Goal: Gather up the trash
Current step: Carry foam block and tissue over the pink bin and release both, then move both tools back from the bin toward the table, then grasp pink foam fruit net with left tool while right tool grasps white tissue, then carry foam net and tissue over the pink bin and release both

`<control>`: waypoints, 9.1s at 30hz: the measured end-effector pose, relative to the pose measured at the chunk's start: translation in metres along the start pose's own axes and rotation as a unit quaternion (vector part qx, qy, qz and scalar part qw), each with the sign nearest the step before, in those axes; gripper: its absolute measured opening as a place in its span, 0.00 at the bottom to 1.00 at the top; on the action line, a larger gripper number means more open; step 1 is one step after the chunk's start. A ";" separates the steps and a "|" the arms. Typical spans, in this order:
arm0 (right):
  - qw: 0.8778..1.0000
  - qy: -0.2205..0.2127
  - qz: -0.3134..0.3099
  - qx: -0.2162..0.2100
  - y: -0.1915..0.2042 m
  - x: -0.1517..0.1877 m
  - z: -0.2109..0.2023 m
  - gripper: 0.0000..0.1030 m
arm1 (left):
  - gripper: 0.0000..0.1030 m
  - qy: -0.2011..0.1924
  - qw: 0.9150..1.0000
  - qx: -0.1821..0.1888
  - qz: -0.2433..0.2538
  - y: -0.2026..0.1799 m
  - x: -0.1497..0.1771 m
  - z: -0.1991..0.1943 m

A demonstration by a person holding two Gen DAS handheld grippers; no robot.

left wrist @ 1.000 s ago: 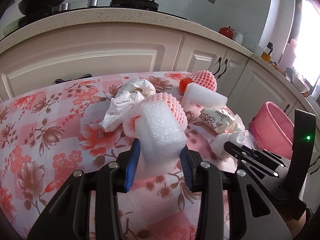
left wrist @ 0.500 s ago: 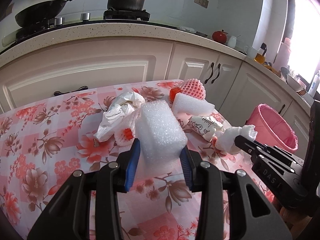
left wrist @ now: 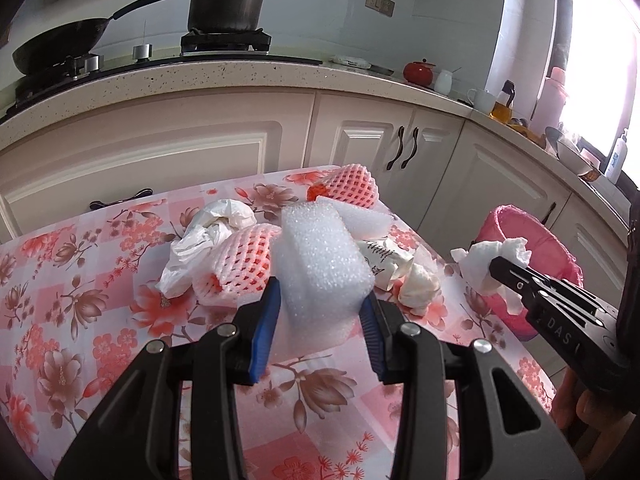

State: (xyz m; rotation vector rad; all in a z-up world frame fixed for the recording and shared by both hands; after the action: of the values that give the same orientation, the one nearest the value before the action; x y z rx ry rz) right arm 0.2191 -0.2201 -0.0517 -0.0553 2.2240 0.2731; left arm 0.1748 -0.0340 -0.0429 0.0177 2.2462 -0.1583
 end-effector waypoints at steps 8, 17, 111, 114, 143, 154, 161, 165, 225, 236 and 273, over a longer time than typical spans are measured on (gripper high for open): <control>0.999 -0.020 0.013 0.021 -0.030 -0.015 -0.014 0.13 | 0.37 -0.005 1.000 0.022 0.022 -0.029 -0.015 0.008; 0.997 -0.039 0.035 0.052 -0.078 -0.029 -0.029 0.13 | 0.37 -0.010 0.997 0.054 0.050 -0.077 -0.034 0.021; 0.982 -0.057 0.088 0.155 -0.201 -0.030 -0.049 0.58 | 0.61 0.006 0.991 0.127 0.041 -0.144 -0.063 0.069; 0.984 -0.055 0.081 0.148 -0.188 -0.030 -0.047 0.59 | 0.61 0.004 0.993 0.113 0.026 -0.121 -0.061 0.066; 0.998 -0.001 0.010 0.067 -0.067 -0.021 0.016 0.69 | 0.63 0.018 0.998 0.017 -0.050 0.029 -0.036 0.066; 0.998 0.037 -0.009 0.044 -0.031 -0.004 0.053 0.70 | 0.63 0.034 0.998 0.006 -0.057 0.054 -0.027 0.076; 0.997 0.064 -0.019 0.038 -0.018 0.009 0.077 0.70 | 0.62 0.064 0.997 -0.011 -0.048 0.062 -0.013 0.088; 0.996 0.080 -0.022 0.038 -0.013 0.018 0.090 0.69 | 0.61 0.077 0.996 -0.015 -0.042 0.065 -0.007 0.092; 0.995 -0.019 0.033 0.089 -0.108 -0.020 -0.012 0.30 | 0.26 0.013 0.996 0.078 0.040 -0.081 -0.051 0.036; 0.991 -0.040 0.048 0.118 -0.155 -0.032 -0.030 0.30 | 0.26 0.007 0.991 0.115 0.070 -0.145 -0.071 0.050; 0.979 -0.077 0.091 0.166 -0.243 -0.059 -0.061 0.34 | 0.31 -0.006 0.970 0.207 0.128 -0.288 -0.102 0.072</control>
State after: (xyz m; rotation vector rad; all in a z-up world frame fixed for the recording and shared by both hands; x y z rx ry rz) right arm 0.2414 -0.4730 -0.0124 0.3410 2.0934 0.0013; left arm 0.2755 -0.3237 0.0225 0.5264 2.1377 -0.4824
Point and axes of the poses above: each gripper's, at about its wrist camera, not at the fingertips, and z roughly the way its jaws point, y to its left, x to its underside, the point moved 5 cm from there along z, roughly the way its jaws point, and after that the axes turned 4 degrees about z, right-handed, at the moved point
